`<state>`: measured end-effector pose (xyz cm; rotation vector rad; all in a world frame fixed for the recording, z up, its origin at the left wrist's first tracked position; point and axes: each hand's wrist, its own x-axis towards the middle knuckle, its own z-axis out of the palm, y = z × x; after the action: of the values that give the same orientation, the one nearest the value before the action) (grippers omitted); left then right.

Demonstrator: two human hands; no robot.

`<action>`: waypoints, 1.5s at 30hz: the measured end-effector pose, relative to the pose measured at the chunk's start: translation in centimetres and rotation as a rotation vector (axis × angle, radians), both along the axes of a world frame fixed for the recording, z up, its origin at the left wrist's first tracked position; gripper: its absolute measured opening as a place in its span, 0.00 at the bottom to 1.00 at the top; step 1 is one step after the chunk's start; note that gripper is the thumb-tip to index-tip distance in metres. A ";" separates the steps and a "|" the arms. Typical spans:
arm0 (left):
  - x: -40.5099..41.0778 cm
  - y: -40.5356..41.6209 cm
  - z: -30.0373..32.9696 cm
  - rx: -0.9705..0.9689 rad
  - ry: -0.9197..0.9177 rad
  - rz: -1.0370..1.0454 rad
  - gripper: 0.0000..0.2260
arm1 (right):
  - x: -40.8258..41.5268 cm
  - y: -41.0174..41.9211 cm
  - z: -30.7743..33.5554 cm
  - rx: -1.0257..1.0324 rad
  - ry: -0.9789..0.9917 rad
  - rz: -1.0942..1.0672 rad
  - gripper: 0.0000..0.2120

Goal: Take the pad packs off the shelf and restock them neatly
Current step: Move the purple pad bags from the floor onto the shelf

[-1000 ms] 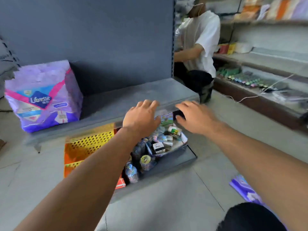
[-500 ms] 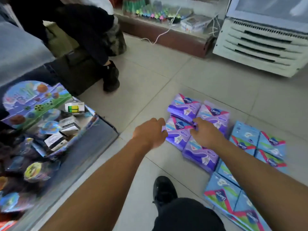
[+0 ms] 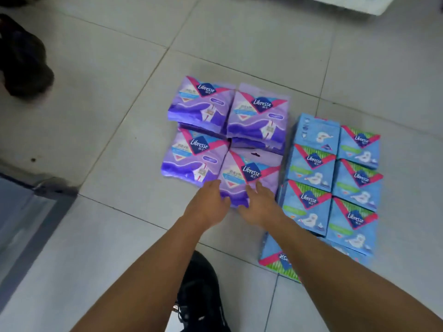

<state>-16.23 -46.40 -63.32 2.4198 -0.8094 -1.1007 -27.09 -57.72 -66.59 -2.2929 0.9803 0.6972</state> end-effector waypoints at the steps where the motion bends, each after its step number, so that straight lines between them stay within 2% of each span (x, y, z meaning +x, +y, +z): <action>1: 0.0 0.3 -0.9 0.006 0.013 0.024 0.23 | -0.4 1.1 -0.3 0.007 0.015 0.025 0.37; 4: 0.1 1.8 -3.1 0.010 0.009 0.105 0.22 | -1.4 4.2 -0.4 -0.012 -0.045 0.040 0.27; 6: 0.2 2.9 -4.1 0.024 -0.035 0.128 0.26 | -1.3 4.9 -0.3 -0.022 -0.140 -0.078 0.24; 9: 0.5 3.7 -4.5 0.019 0.013 0.184 0.32 | -0.9 4.8 -0.8 0.044 -0.170 -0.357 0.32; 12: 0.6 4.2 -5.0 0.052 0.158 0.232 0.28 | -0.5 4.7 -0.9 0.136 -0.252 -0.507 0.34; 15: 0.7 4.3 -4.1 -0.066 0.342 0.353 0.19 | -0.5 4.5 -0.1 0.153 -0.371 -0.633 0.29; 18: 1.4 4.5 -1.1 -0.194 0.476 0.434 0.20 | -0.5 4.5 1.4 0.159 -0.518 -0.725 0.26; 21: 2.8 5.6 3.5 -0.332 0.531 0.486 0.22 | 0.8 4.5 4.7 0.241 -0.602 -0.827 0.36; 23: 3.8 6.9 7.2 -0.432 0.559 0.510 0.23 | 2.2 4.8 8.3 0.411 -0.623 -0.852 0.39; 25: 4.9 8.7 11.3 -0.533 0.568 0.539 0.21 | 3.5 5.3 11.6 0.577 -0.675 -0.776 0.31; 27: 6.0 10.9 15.4 -0.620 0.525 0.613 0.17 | 5.0 6.5 15.4 0.607 -0.707 -0.663 0.29; 29: 6.8 13.5 19.3 -0.674 0.390 0.686 0.18 | 6.5 8.2 19.5 0.579 -0.758 -0.547 0.32; 30: 7.1 14.9 21.2 -0.693 0.303 0.699 0.19 | 7.3 9.1 21.5 0.558 -0.788 -0.491 0.31; 33: 7.2 19.5 27.1 -0.787 0.090 0.733 0.19 | 9.5 12.9 27.6 0.577 -0.880 -0.358 0.18; 34: 7.1 21.2 29.0 -0.817 0.025 0.761 0.19 | 10.2 14.3 29.4 0.594 -0.896 -0.323 0.17; 39: 6.3 32.0 37.7 -0.961 -0.157 0.889 0.19 | 13.4 23.4 37.6 0.709 -0.969 -0.083 0.22; 42: 4.8 38.7 41.8 -1.013 -0.279 0.971 0.17 | 14.2 29.8 41.7 0.769 -1.021 0.067 0.15; 45: 2.6 45.3 45.2 -1.046 -0.380 1.029 0.20 | 14.6 36.0 45.0 0.780 -1.062 0.227 0.14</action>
<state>-13.59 -1.14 -18.13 1.6623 -0.0543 0.1905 -12.46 -21.68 -21.60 -1.6557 -0.0715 -0.1248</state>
